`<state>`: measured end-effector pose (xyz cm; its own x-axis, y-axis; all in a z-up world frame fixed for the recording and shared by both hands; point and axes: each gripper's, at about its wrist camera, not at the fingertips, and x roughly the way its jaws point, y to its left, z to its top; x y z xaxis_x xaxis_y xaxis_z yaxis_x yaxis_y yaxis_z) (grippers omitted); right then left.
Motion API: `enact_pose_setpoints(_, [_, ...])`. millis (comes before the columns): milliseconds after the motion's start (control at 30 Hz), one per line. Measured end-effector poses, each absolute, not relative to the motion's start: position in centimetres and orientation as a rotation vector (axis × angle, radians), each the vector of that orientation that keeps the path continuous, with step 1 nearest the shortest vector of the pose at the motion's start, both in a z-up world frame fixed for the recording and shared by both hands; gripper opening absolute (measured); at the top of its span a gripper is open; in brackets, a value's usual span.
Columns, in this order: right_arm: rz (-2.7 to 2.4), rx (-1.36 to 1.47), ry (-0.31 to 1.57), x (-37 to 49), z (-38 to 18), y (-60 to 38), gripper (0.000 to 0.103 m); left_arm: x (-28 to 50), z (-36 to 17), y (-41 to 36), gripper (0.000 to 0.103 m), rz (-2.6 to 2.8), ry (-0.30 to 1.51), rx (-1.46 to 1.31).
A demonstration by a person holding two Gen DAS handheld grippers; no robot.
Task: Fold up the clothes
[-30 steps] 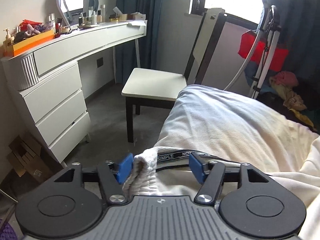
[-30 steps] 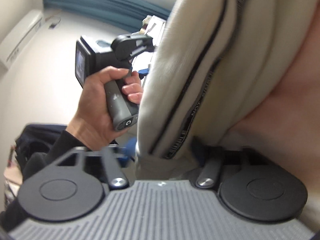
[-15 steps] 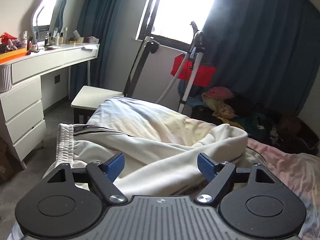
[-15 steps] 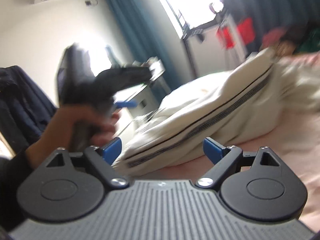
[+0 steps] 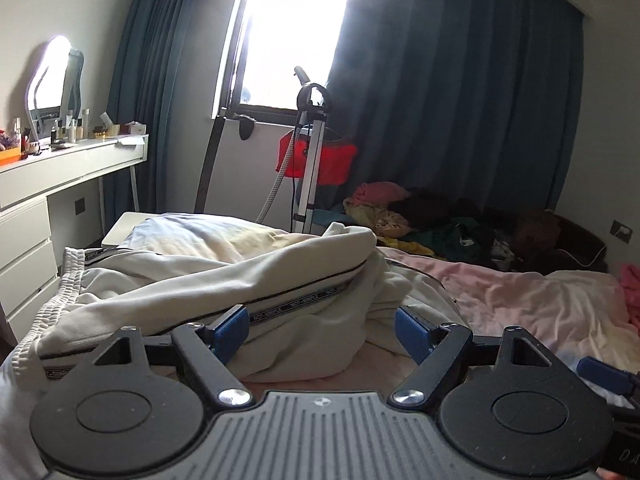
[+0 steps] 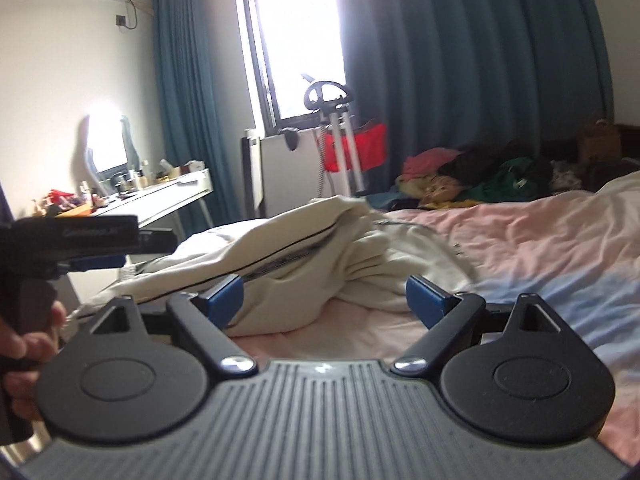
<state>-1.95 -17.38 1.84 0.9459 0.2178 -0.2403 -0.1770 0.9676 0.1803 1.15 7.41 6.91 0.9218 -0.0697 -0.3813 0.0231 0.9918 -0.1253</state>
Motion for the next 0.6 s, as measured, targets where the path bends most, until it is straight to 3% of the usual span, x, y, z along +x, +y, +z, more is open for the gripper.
enact_pose_setpoints(367, [0.141, 0.149, 0.290, 0.3, -2.0, -18.5, 0.090, 4.0, 0.5, 5.4, 0.081, -0.054, 0.435, 0.022])
enact_pose_setpoints(600, [0.116, 0.144, 0.311, 1.0, -3.0, -18.2, 0.090, 5.4, -0.7, 6.1, 0.081, -0.059, 0.453, 0.028])
